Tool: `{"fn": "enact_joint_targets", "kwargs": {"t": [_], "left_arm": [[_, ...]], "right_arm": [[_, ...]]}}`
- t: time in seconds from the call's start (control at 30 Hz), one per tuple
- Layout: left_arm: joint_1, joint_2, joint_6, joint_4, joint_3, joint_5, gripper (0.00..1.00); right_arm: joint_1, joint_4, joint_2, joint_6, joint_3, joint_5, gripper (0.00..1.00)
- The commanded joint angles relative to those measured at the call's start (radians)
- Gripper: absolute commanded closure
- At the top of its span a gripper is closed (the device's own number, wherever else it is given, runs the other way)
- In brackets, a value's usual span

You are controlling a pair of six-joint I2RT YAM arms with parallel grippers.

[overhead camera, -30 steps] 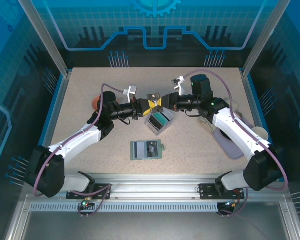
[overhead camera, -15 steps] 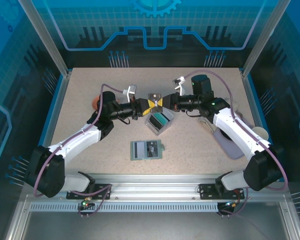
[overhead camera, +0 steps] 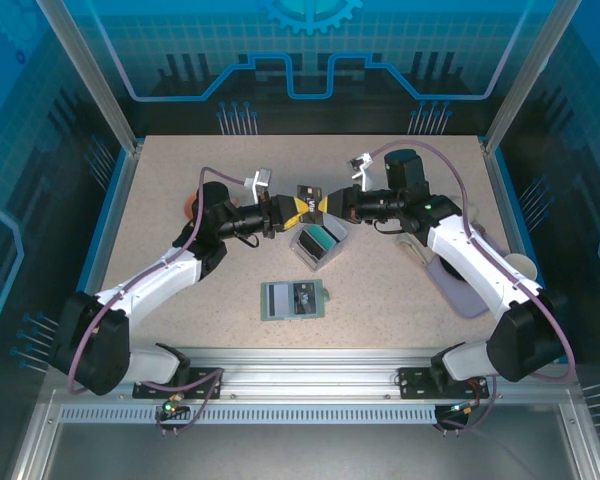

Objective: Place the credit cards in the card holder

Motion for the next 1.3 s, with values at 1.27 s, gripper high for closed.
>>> {"fn": "enact_joint_targets", "kwargs": {"t": [1.27], "left_arm": [[0.006, 0.006, -0.081, 0.211, 0.017, 0.026, 0.96]], "right_arm": [[0.033, 0.186, 0.100, 0.170, -0.012, -0.112, 0.72]]}}
